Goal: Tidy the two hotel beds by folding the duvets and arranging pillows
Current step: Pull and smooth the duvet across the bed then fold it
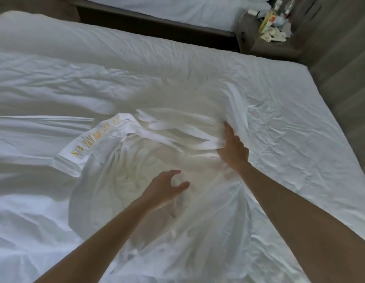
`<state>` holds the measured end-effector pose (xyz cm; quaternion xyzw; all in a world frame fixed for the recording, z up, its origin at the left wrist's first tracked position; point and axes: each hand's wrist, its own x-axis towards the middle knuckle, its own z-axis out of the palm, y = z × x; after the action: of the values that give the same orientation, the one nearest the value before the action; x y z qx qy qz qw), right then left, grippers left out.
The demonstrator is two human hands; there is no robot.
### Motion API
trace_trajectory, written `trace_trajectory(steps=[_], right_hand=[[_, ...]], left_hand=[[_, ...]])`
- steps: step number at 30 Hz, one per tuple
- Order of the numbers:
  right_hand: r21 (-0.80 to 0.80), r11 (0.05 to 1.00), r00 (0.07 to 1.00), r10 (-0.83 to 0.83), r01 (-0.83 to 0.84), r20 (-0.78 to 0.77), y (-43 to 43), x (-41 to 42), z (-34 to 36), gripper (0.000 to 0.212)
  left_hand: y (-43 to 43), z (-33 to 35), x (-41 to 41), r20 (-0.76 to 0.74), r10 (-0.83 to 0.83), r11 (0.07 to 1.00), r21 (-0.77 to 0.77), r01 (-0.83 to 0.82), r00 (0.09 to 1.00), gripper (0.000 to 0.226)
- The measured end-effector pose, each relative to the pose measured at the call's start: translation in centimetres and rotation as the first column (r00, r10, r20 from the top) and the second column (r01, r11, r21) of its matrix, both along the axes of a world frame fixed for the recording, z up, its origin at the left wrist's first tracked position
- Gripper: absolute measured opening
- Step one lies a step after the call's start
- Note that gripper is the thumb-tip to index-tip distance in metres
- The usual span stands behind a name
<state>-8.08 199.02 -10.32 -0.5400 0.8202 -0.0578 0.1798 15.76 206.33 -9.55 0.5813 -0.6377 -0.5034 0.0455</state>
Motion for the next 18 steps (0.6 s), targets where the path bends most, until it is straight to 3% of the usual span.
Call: trace_trajectory(steps=[2,4,7,9,11,12,15,18], right_hand=[[-0.015,1.0,0.999,0.017,-0.018,-0.033,-0.7,-0.9,0.1,0.055],[-0.074,0.997,1.0,0.012,-0.014,-0.017,-1.1,-1.5,0.5,0.041],[-0.172,0.983,0.967,-0.013,0.059,0.255,-2.2,-2.1,1.8,0.023],[-0.195,0.972,0.9,-0.035,0.131,0.434,-3.2,-2.2,3.5,0.015],[-0.199,0.957,0.82,-0.062,0.21,0.569,-4.1,-1.9,5.7,0.017],[-0.189,0.948,0.762,-0.078,0.256,0.643,-4.6,-1.6,6.8,0.019],[-0.084,0.923,0.498,-0.124,0.376,0.858,-6.0,-0.2,9.6,0.023],[-0.077,0.913,0.428,-0.112,0.401,0.897,-8.0,1.9,11.6,0.03]], left_hand=[[1.3,-1.1,-2.7,0.009,-0.02,0.999,0.041,0.02,1.0,0.078],[2.4,-1.8,-5.1,0.022,-0.052,0.995,0.092,0.049,0.998,0.101],[3.7,-2.3,-7.3,0.181,-0.223,0.974,0.076,0.212,0.958,0.119],[4.4,-2.7,-7.5,0.302,-0.254,0.963,-0.002,0.268,0.919,0.093],[4.8,-2.7,-7.0,0.295,-0.167,0.973,-0.103,0.205,0.941,0.047],[4.9,-2.3,-6.5,0.278,-0.12,0.977,-0.138,0.164,0.953,0.036],[4.4,-0.3,-3.7,0.284,-0.029,0.981,-0.177,0.082,0.958,0.044],[3.7,1.5,0.2,0.29,0.048,0.986,-0.164,0.0,0.956,0.042]])
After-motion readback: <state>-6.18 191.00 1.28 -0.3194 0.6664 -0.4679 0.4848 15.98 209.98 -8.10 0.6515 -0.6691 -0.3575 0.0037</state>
